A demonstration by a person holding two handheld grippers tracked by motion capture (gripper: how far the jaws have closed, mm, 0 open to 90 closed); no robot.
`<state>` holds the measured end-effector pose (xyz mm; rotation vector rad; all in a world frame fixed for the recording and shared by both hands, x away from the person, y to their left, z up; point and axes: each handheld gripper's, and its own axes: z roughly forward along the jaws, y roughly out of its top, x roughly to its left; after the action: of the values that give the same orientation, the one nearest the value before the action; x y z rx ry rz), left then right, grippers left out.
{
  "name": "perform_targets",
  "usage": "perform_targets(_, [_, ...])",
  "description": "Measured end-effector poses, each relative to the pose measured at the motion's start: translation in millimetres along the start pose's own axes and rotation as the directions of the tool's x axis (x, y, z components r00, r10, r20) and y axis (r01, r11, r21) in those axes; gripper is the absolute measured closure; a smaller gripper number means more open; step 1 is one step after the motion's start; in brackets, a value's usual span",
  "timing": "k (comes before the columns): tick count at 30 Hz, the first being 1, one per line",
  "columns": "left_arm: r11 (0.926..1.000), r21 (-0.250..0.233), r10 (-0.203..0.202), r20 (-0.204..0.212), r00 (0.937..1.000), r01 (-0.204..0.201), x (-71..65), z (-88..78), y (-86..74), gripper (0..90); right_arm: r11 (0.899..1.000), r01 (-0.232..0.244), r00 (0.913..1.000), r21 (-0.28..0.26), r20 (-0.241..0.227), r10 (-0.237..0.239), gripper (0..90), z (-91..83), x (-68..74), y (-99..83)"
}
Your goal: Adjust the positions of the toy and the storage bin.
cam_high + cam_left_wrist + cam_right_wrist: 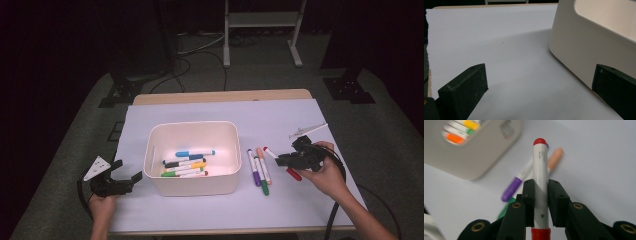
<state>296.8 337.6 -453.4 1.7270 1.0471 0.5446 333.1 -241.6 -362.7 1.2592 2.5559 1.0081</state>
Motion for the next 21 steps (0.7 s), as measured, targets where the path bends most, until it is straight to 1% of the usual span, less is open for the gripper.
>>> perform_targets(1, [1.0,0.0,-0.002,0.001,1.0,0.002,0.0,0.0,0.0,0.0,1.0,0.01,0.9999,-0.006,-0.011,-0.01,75.7,-3.7,3.7,4.0])
perform_targets(4, [1.0,0.0,-0.002,0.001,1.0,0.002,0.1,-0.1,0.0,0.0,0.998,0.059,0.997,-0.03,-0.049,-0.061,75.7,-17.3,22.0,21.7])
perform_targets(5, [1.0,0.0,-0.002,0.001,1.0,0.002,0.1,0.0,0.0,0.0,0.997,0.067,0.9959,-0.036,-0.058,-0.069,75.7,-20.3,26.3,25.6])
perform_targets(7, [1.0,0.0,-0.003,0.001,1.0,0.003,0.1,0.0,0.0,0.0,0.994,0.101,0.991,-0.048,-0.083,-0.105,75.7,-26.9,38.7,37.0])
perform_targets(9, [1.0,-0.001,-0.002,0.003,1.0,0.002,0.1,-0.2,0.0,0.0,0.991,0.122,0.9863,-0.055,-0.105,-0.127,75.7,-30.6,48.2,45.4])
perform_targets(10, [1.0,-0.001,-0.002,0.003,1.0,0.002,0.2,-0.3,0.0,0.0,0.988,0.142,0.981,-0.061,-0.125,-0.149,75.7,-32.5,55.2,51.1])
perform_targets(12, [1.0,-0.002,-0.002,0.003,1.0,0.002,0.2,-0.6,-0.1,0.0,0.983,0.171,0.974,-0.063,-0.14,-0.178,75.7,-34.3,67.1,59.8])
perform_targets(14, [1.0,-0.006,-0.002,0.003,1.0,0.002,0.3,-0.5,-0.2,0.0,0.978,0.196,0.9646,-0.073,-0.165,-0.206,75.7,-34.9,77.9,67.9])
perform_targets(16, [1.0,-0.005,-0.001,0.004,1.0,0.001,0.3,-0.6,-0.1,0.0,0.971,0.227,0.9555,-0.072,-0.176,-0.237,75.7,-33.1,88.3,75.3])
perform_targets(19, [1.0,-0.008,-0.004,0.004,1.0,0.004,0.5,-0.6,-0.2,0.0,0.962,0.263,0.9424,-0.069,-0.195,-0.271,75.7,-28.7,101.3,84.5])
perform_targets(21, [1.0,-0.008,-0.004,0.005,1.0,0.005,0.5,-0.6,-0.2,0.0,0.958,0.281,0.9326,-0.066,-0.217,-0.288,75.6,-23.7,110.8,91.8])
